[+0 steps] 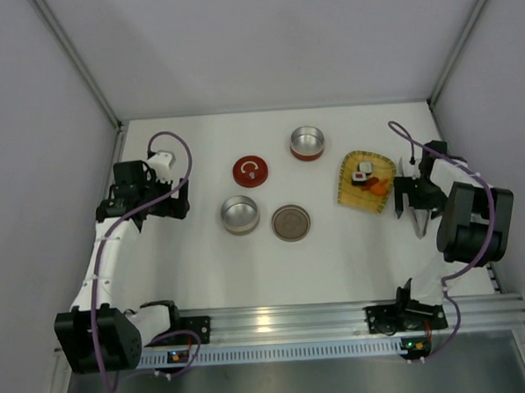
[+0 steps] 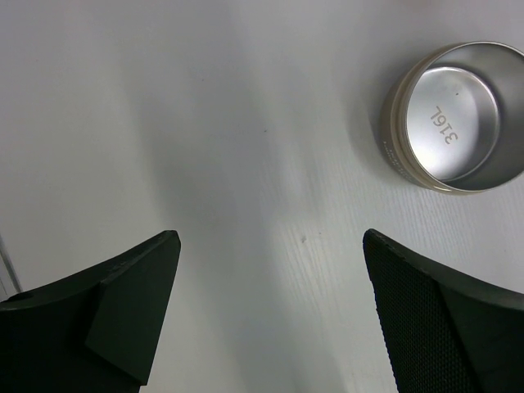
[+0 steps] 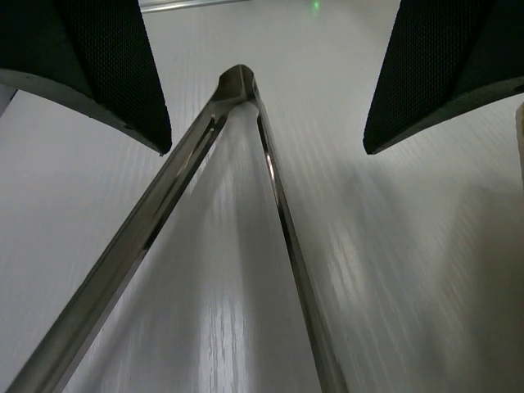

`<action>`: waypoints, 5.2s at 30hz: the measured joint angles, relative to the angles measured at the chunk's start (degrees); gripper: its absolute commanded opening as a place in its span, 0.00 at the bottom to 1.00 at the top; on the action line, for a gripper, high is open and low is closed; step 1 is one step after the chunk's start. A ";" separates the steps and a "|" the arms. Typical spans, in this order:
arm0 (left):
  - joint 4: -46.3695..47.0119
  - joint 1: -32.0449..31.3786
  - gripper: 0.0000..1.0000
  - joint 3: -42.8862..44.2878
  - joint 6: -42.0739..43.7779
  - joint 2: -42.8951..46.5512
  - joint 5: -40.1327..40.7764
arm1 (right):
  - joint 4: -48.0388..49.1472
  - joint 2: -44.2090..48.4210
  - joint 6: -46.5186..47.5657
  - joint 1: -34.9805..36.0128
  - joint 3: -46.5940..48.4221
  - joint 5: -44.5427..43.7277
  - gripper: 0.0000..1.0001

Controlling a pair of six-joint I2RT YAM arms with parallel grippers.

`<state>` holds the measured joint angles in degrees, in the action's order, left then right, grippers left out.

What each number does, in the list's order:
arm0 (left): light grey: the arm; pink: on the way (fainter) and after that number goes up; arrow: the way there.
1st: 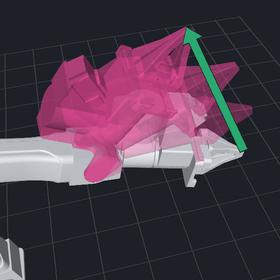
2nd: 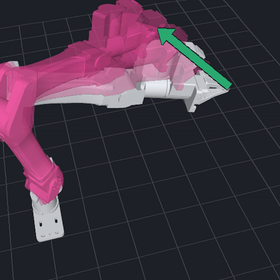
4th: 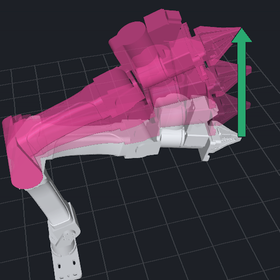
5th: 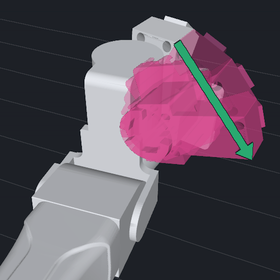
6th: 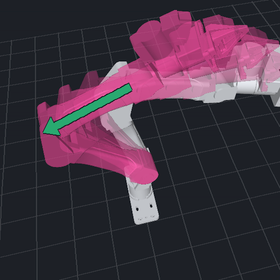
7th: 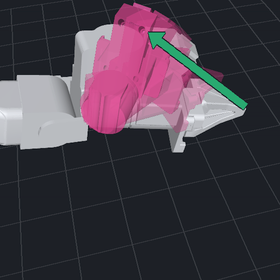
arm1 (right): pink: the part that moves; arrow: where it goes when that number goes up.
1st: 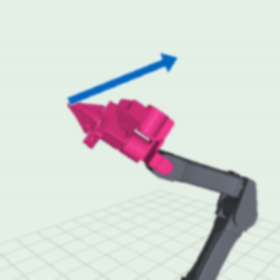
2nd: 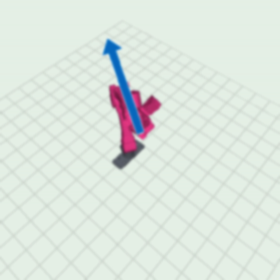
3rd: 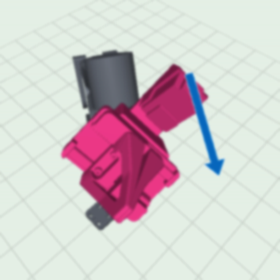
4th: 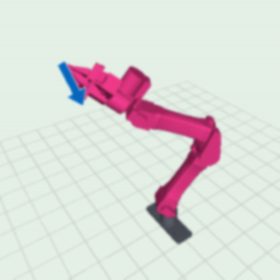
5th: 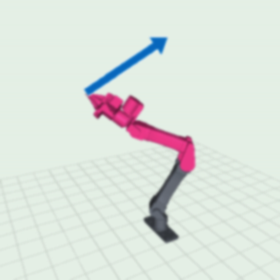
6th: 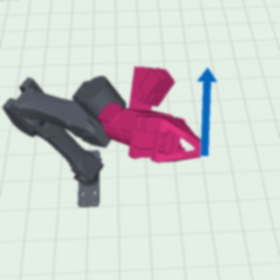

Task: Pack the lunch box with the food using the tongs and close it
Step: Pick up the clamp at the center of the board, then pick up the fake food from the plate.

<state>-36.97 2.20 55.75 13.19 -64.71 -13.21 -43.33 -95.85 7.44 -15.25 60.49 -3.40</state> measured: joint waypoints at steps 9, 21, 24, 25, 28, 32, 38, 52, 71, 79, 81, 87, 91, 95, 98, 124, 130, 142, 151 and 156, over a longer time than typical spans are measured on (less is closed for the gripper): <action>1.09 0.00 0.98 0.79 -0.70 -3.48 -3.98 | 5.79 -6.19 -1.73 -0.09 4.68 0.66 0.94; 4.17 0.00 0.98 1.27 -1.07 -5.68 -5.42 | 8.20 -8.20 -1.25 -3.43 6.43 4.63 0.71; 4.68 0.00 0.98 1.27 -1.09 -6.32 -5.42 | 8.46 -8.48 -0.76 -4.61 6.78 4.98 0.62; 4.94 0.02 0.98 1.27 -1.09 -6.34 -5.42 | 8.50 -8.48 -0.46 -4.94 6.78 5.14 0.59; 5.68 0.02 0.98 1.27 -1.09 -6.34 -5.44 | 8.61 -8.48 0.31 -5.70 6.78 5.68 0.51; 5.70 0.02 0.98 1.27 -1.09 -6.34 -5.46 | 8.35 -8.46 1.53 -7.02 7.10 7.13 0.47; 5.44 0.02 0.98 1.42 -1.14 -6.34 -5.92 | 5.18 -6.73 4.61 -8.20 10.60 9.49 0.45; 4.98 0.02 0.98 4.26 -1.75 -6.32 -7.19 | -10.93 -0.63 16.46 -8.68 27.78 16.00 0.34; 0.61 0.07 0.98 6.10 -2.62 -5.88 -8.41 | -23.15 12.66 17.38 1.75 26.73 25.24 0.40; -0.57 0.07 0.98 6.10 -2.67 -4.66 -8.39 | -22.86 12.66 9.60 10.38 24.22 21.16 0.47; -0.96 0.07 0.98 6.10 -2.67 -4.66 -8.35 | -22.75 12.66 7.61 12.41 24.22 19.45 0.47; -1.33 0.07 0.98 6.10 -2.64 -4.13 -8.09 | -22.67 11.74 3.21 15.02 24.22 14.34 0.46; -1.33 0.07 0.98 6.10 -2.62 -3.87 -7.91 | -22.60 10.69 1.57 16.94 23.87 11.76 0.46; -1.33 0.07 0.98 6.10 -2.64 -3.69 -7.91 | -22.51 9.62 0.55 17.79 23.85 10.29 0.47; -1.33 0.07 0.98 6.10 -2.64 -3.69 -7.91 | -22.45 8.96 -0.07 17.88 23.76 9.27 0.48; -1.25 0.07 0.98 5.86 -2.62 -3.65 -7.91 | -21.81 4.02 -2.12 18.53 23.50 8.83 0.49; -1.25 0.07 0.98 5.84 -2.64 -3.65 -7.91 | -21.70 2.62 -2.12 18.62 23.78 8.83 0.47; -1.20 0.07 0.98 5.60 -2.64 -3.65 -7.82 | -21.94 1.88 -1.29 18.62 25.44 9.20 0.19; -1.25 0.07 0.98 5.60 -2.62 -3.67 -7.93 | -22.14 5.60 6.47 18.73 26.32 16.83 0.00; -1.42 0.09 0.98 5.79 -2.62 -3.69 -8.79 | -22.05 8.15 11.52 23.26 28.55 21.97 0.00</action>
<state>-38.39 2.28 61.54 10.57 -68.40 -22.00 -65.39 -87.70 18.96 8.01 89.03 18.57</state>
